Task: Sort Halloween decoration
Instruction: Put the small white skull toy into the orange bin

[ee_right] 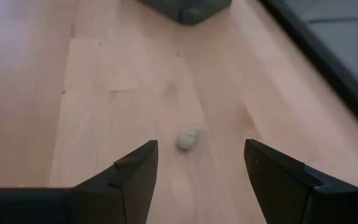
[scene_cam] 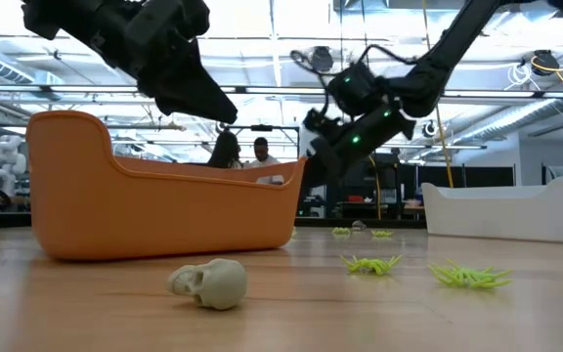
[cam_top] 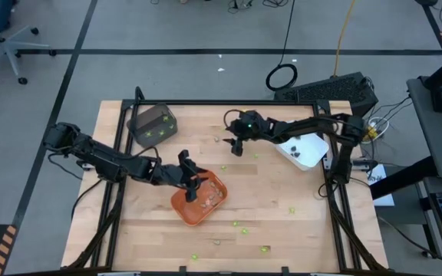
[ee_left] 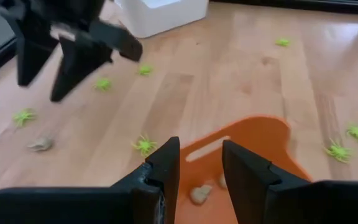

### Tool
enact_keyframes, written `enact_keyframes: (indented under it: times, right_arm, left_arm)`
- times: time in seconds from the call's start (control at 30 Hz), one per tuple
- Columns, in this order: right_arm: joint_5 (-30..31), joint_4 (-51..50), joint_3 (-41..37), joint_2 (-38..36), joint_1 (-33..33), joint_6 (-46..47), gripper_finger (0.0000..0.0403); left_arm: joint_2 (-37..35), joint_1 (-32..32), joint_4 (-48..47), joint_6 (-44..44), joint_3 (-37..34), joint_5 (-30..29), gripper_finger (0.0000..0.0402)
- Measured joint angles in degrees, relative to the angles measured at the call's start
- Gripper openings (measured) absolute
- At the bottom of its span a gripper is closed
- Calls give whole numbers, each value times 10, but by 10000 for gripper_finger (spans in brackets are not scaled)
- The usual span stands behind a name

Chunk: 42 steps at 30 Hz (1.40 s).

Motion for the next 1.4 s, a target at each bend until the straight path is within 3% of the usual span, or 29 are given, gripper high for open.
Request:
enact_keyframes:
  times: [0.3,0.57,0.83,0.93,1.23,1.4]
  right_arm:
    - [6,-22,73,76,32,-5,224]
    - [9,-43,109,97,26,-10,224]
    - [96,-89,123,106,44,-4,224]
    - [96,-84,123,105,47,-13,225]
    - [96,-119,161,144,43,-63,286]
    - [134,-125,181,161,55,-65,288]
  left_arm:
    - [0,11,6,2,0,3,118]
    - [0,11,-5,3,0,4,118]
    - [0,11,-12,9,0,7,118]
    - [0,11,-12,17,0,7,118]
    - [0,11,-11,16,0,7,118]
    - [0,11,-14,17,0,7,118]
